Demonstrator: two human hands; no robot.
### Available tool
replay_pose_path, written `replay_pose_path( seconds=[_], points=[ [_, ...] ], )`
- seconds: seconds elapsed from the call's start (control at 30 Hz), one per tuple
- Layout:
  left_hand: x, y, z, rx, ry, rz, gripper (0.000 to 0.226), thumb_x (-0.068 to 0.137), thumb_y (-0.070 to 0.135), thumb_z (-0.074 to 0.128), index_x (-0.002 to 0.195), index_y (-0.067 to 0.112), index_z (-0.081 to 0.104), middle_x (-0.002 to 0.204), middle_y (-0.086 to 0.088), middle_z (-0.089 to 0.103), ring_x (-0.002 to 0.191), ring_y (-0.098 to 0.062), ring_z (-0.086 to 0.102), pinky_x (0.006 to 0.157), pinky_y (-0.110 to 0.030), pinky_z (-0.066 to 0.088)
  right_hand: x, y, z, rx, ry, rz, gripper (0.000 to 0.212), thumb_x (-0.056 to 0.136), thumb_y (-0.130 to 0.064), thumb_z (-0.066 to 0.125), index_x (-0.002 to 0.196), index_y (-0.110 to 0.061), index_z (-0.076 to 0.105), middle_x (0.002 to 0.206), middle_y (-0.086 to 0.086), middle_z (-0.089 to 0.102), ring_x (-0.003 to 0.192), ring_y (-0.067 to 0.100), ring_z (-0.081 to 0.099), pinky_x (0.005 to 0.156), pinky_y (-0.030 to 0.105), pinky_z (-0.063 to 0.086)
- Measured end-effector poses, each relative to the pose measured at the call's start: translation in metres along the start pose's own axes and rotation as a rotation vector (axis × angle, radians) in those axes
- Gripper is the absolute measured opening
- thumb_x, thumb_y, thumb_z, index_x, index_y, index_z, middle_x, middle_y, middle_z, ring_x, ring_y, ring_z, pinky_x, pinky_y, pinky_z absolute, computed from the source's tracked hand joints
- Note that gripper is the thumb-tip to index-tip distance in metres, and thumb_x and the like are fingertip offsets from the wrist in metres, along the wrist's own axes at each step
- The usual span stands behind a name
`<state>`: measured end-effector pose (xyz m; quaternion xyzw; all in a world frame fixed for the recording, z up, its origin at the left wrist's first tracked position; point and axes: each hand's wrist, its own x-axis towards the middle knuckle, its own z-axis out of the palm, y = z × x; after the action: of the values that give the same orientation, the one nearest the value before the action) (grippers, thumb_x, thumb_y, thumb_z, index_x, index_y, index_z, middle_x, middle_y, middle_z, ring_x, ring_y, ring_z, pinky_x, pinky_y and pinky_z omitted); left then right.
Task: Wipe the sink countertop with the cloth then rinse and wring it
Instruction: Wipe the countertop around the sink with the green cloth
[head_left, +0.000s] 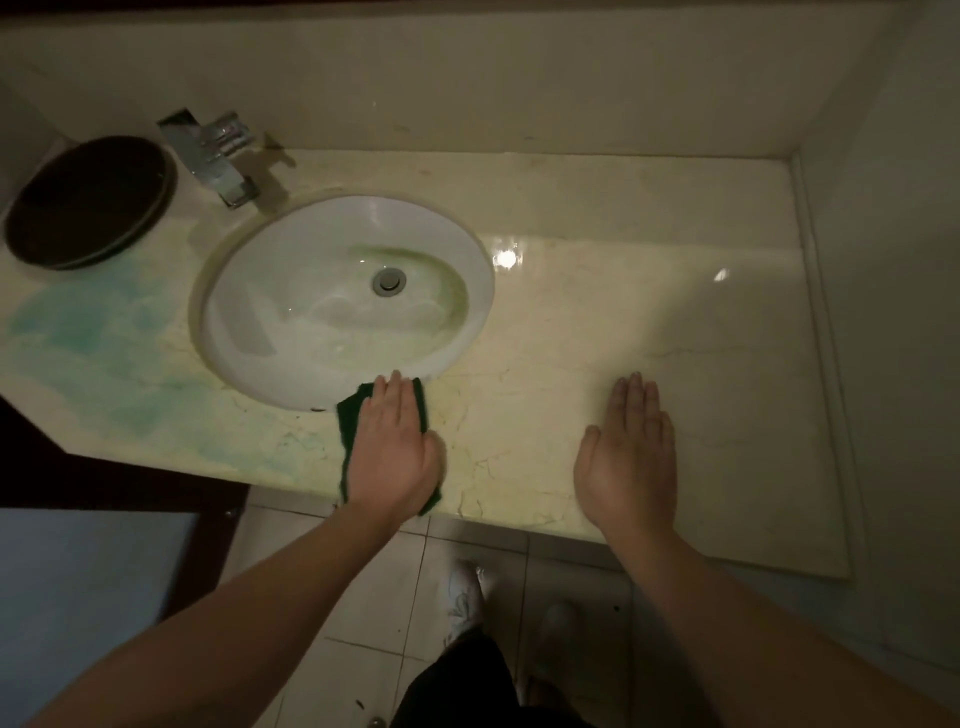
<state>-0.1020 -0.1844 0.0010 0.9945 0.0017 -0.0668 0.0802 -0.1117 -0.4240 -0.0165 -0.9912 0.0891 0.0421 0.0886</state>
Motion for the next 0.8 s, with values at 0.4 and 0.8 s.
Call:
replay_pose_path(
  seconds=[0.4, 0.8],
  points=[
    [-0.019, 0.096, 0.011, 0.041, -0.172, 0.443, 0.069, 0.098, 0.037, 0.032, 0.155, 0.002, 0.011, 0.164, -0.015, 0.003, 0.151, -0.027, -0.003, 0.123, -0.039, 0.000, -0.003, -0.001, 0.004, 0.057, 0.058, 0.017, 0.067, 0.089, -0.029, 0.025, 0.148, 0.003, 0.028, 0.156, 0.021, 0.028, 0.145, 0.035, 0.025, 0.116, 0.047, 0.021],
    [-0.006, -0.066, -0.006, 0.171, -0.179, 0.520, 0.067, 0.101, 0.037, 0.023, 0.155, 0.005, -0.002, 0.164, -0.010, -0.006, 0.151, -0.023, -0.009, 0.122, -0.037, -0.006, -0.039, -0.135, 0.031, 0.076, 0.015, 0.092, 0.072, 0.090, -0.034, 0.023, 0.152, 0.002, 0.013, 0.161, 0.019, 0.012, 0.149, 0.033, 0.010, 0.121, 0.045, 0.009]
  ],
)
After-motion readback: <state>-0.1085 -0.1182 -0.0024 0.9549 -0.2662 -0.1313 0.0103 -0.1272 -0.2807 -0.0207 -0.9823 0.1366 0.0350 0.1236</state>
